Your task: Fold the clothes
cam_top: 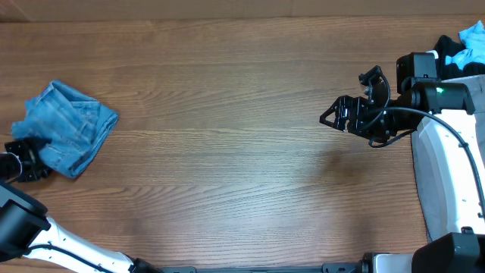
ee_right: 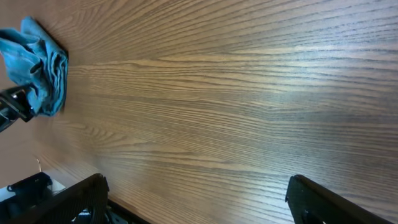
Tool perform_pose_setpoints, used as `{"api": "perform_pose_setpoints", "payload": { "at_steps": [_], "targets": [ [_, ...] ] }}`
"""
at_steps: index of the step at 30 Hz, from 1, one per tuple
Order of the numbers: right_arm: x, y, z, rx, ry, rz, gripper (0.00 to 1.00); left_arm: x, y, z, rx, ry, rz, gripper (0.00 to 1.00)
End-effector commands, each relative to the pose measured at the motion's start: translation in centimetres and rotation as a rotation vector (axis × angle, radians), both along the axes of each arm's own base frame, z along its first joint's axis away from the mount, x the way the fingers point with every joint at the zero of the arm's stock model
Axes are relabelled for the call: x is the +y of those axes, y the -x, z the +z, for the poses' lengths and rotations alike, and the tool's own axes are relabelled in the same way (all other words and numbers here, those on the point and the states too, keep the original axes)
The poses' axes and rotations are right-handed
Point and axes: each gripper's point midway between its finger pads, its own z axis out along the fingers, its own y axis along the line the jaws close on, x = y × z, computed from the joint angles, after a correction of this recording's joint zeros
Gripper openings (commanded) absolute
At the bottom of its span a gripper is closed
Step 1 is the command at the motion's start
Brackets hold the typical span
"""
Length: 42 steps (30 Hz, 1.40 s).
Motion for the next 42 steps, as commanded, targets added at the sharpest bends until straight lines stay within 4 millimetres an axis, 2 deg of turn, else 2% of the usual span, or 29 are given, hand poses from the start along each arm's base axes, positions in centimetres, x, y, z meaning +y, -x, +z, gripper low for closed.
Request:
{"api": "perform_pose_setpoints", "payload": {
  "at_steps": [1, 5, 11, 17, 21, 23, 24, 25, 26, 27, 28, 29, 31, 34, 37, 42],
  "targets": [
    [0.1, -0.1, 0.7, -0.028, 0.006, 0.013, 0.96, -3.2, 0.3, -2.4, 0.032, 0.07, -0.086, 1.0],
    [0.1, -0.1, 0.7, -0.029, 0.007, 0.015, 0.96, -4.7, 0.7, -1.7, 0.047, 0.088, -0.136, 1.0],
    [0.1, 0.0, 0.7, -0.032, 0.008, 0.022, 0.96, -4.6, 2.2, 1.4, 0.087, -0.018, -0.206, 1.0],
    [0.5, 0.0, 0.9, -0.042, -0.014, 0.037, 0.96, -6.1, 2.2, 7.1, 0.038, -0.122, -0.271, 1.0],
    [0.8, 0.1, 1.1, -0.044, -0.029, 0.048, 0.96, -7.4, 1.6, 11.2, 0.018, -0.273, -0.334, 1.0],
    [0.9, 0.2, 1.0, -0.04, -0.029, 0.053, 0.96, -7.8, 2.3, 13.0, 0.053, -0.369, -0.365, 0.97],
    [1.0, 0.3, 1.0, -0.038, -0.029, 0.057, 0.96, -7.8, 3.1, 13.6, 0.099, -0.42, -0.37, 0.95],
    [1.1, 0.3, 1.0, -0.036, -0.029, 0.059, 0.96, -7.6, 4.0, 14.2, 0.152, -0.474, -0.373, 0.81],
    [1.2, 0.4, 1.0, -0.035, -0.029, 0.062, 0.96, -7.2, 5.0, 14.7, 0.209, -0.527, -0.373, 0.55],
    [1.3, 0.4, 1.0, -0.037, -0.029, 0.065, 0.96, -6.8, 6.0, 15.0, 0.269, -0.567, -0.358, 0.39],
    [1.3, 0.3, 1.0, -0.04, -0.029, 0.068, 0.96, -6.3, 7.2, 15.3, 0.332, -0.592, -0.331, 0.08],
    [1.5, 0.3, 1.1, -0.043, -0.029, 0.072, 0.96, -5.9, 8.5, 15.5, 0.401, -0.605, -0.291, 0.04],
    [1.7, 0.3, 1.1, -0.05, -0.028, 0.081, 0.96, -5.3, 11.2, 15.6, 0.537, -0.604, -0.21, 0.04],
    [2.0, 0.3, 1.1, -0.063, -0.024, 0.109, 0.96, -5.1, 13.6, 15.0, 0.647, -0.574, -0.161, 0.04],
    [2.2, 0.4, 1.1, -0.064, -0.024, 0.116, 0.96, -4.7, 14.2, 13.4, 0.681, -0.569, -0.157, 0.04],
    [2.2, 0.4, 1.1, -0.063, -0.024, 0.116, 0.96, -4.1, 13.5, 9.9, 0.684, -0.544, -0.153, 0.04]
  ]
}}
